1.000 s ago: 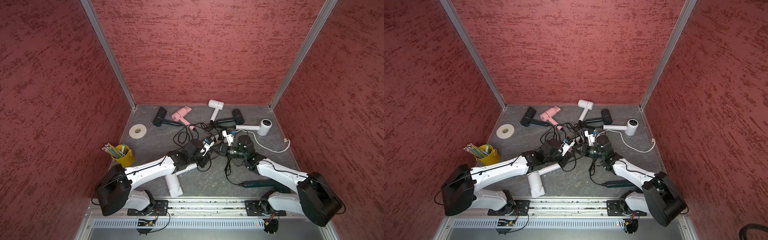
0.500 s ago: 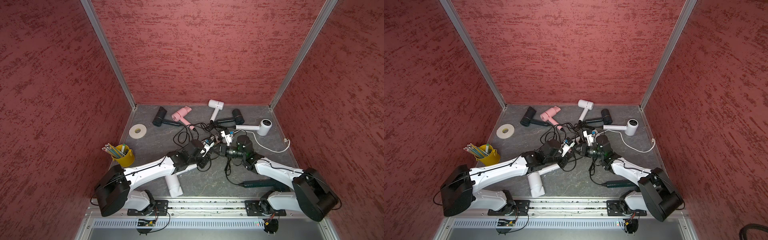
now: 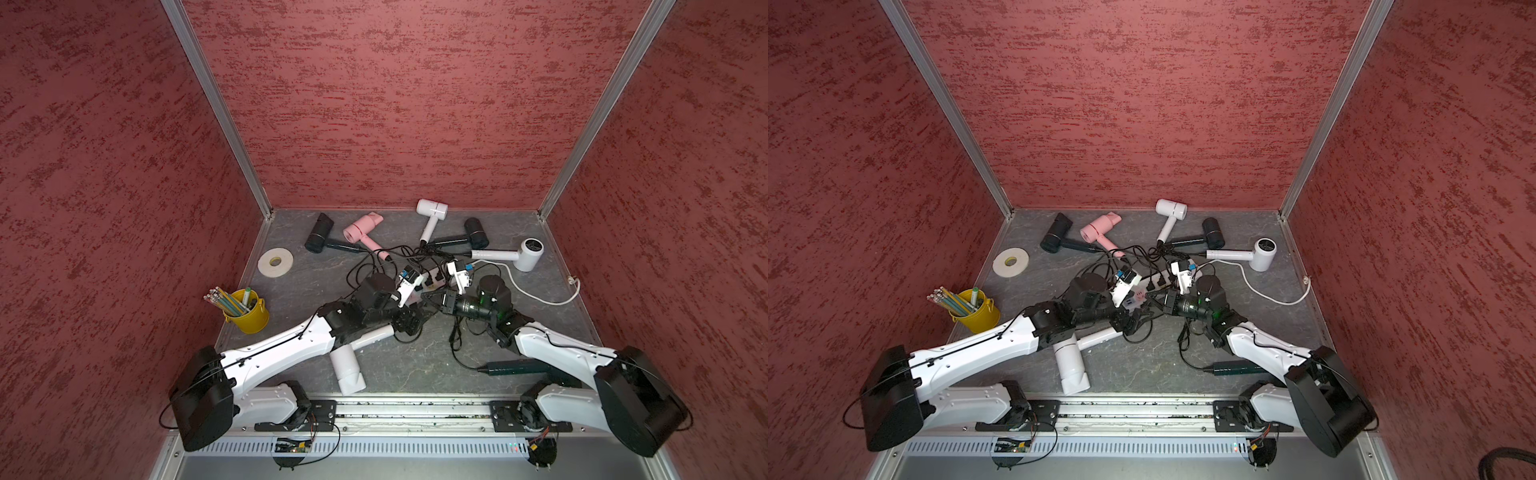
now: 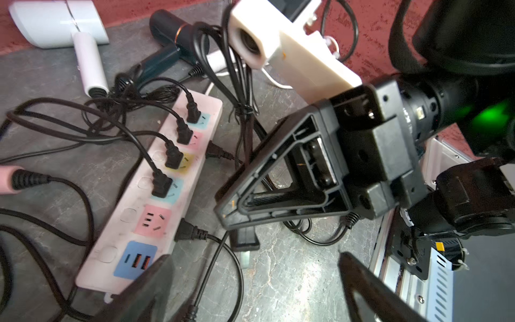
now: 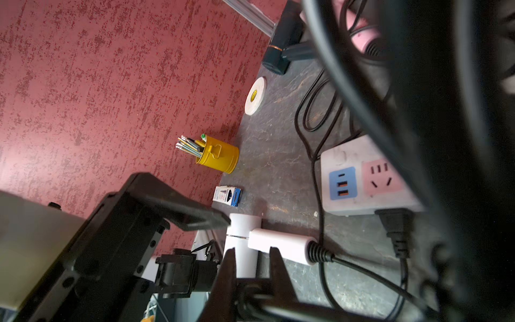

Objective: Charge the blow dryers
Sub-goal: Pick up the plug from the center of the board, then insert the plug into the socket.

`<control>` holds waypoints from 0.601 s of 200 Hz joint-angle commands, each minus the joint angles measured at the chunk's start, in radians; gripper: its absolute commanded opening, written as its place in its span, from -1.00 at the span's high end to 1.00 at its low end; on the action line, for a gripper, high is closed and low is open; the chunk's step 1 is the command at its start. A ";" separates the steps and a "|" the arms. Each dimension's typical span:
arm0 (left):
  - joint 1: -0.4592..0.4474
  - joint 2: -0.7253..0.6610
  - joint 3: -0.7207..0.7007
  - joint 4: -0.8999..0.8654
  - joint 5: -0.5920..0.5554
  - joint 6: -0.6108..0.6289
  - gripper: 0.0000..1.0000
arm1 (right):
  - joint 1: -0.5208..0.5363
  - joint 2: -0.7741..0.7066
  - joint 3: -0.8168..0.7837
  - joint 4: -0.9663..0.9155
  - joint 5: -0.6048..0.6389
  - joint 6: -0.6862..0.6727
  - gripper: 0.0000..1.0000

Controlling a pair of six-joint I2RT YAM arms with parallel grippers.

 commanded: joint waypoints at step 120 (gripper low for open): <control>0.498 0.135 -0.199 0.450 0.322 -0.469 -0.99 | 0.151 0.190 0.067 0.130 0.471 -0.408 1.00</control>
